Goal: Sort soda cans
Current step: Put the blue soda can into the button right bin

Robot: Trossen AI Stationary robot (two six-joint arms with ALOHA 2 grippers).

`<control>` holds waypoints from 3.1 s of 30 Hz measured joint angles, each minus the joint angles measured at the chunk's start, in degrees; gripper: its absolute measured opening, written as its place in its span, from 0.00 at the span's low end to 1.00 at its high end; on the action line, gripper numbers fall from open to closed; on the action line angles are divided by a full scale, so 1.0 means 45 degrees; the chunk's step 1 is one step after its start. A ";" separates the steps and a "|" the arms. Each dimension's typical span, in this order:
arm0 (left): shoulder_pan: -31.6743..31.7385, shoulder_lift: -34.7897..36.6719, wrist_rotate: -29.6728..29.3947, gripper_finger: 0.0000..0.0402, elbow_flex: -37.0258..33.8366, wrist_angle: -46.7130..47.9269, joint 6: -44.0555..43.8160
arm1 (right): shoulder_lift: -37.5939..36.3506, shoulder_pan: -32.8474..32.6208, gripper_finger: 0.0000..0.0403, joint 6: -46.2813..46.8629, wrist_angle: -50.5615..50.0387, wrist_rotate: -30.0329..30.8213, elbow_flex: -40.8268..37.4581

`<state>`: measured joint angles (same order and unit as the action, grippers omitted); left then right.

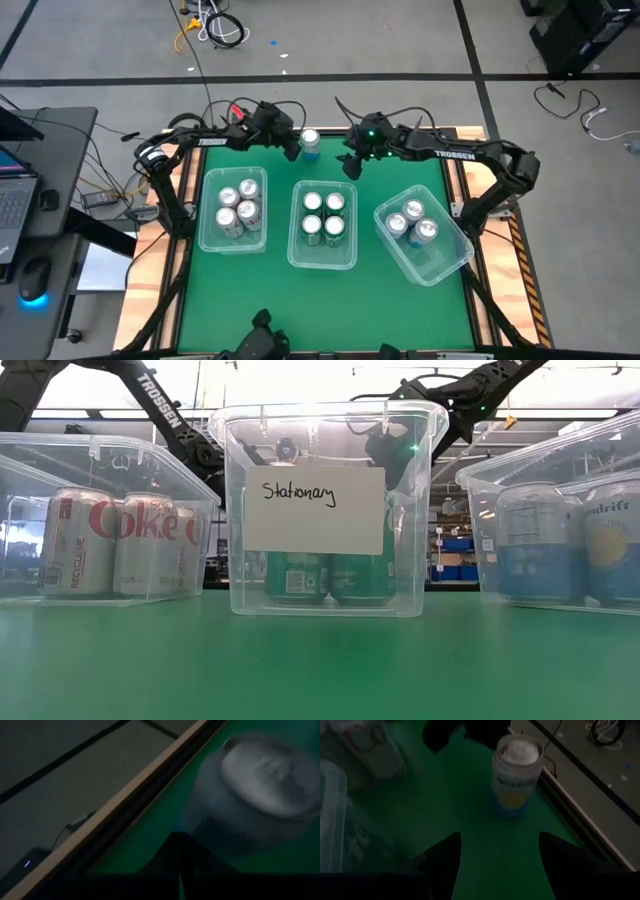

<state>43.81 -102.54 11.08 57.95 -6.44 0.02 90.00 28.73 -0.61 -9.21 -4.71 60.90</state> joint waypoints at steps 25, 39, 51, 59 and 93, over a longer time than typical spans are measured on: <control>-0.1025 -0.0015 0.0701 0.00 0.0000 -0.1037 0.0371 | 0.0759 -0.0114 0.67 0.1819 0.6136 0.0617 -0.2275; -0.1030 -0.0015 0.0706 0.00 0.0000 -0.0981 0.0537 | 0.3325 0.0305 0.84 0.1775 0.7827 0.0860 -0.0983; -0.1030 -0.0015 0.0944 0.00 0.0000 -0.0908 0.0609 | 0.4598 0.0487 0.83 0.1238 0.7472 0.0346 0.0186; -0.1088 -0.0013 0.1048 0.00 0.0000 -0.0917 0.0609 | 0.4592 0.0509 0.69 0.1087 0.7399 -0.0173 0.0223; -0.1957 0.1821 0.0361 0.00 -0.0005 -0.3092 -0.0235 | -0.7190 -0.8226 0.69 0.5077 -0.5575 0.8726 0.0209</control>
<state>35.01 -94.35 12.71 57.93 -20.35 -1.04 57.64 -8.29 22.24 -34.30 34.55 61.84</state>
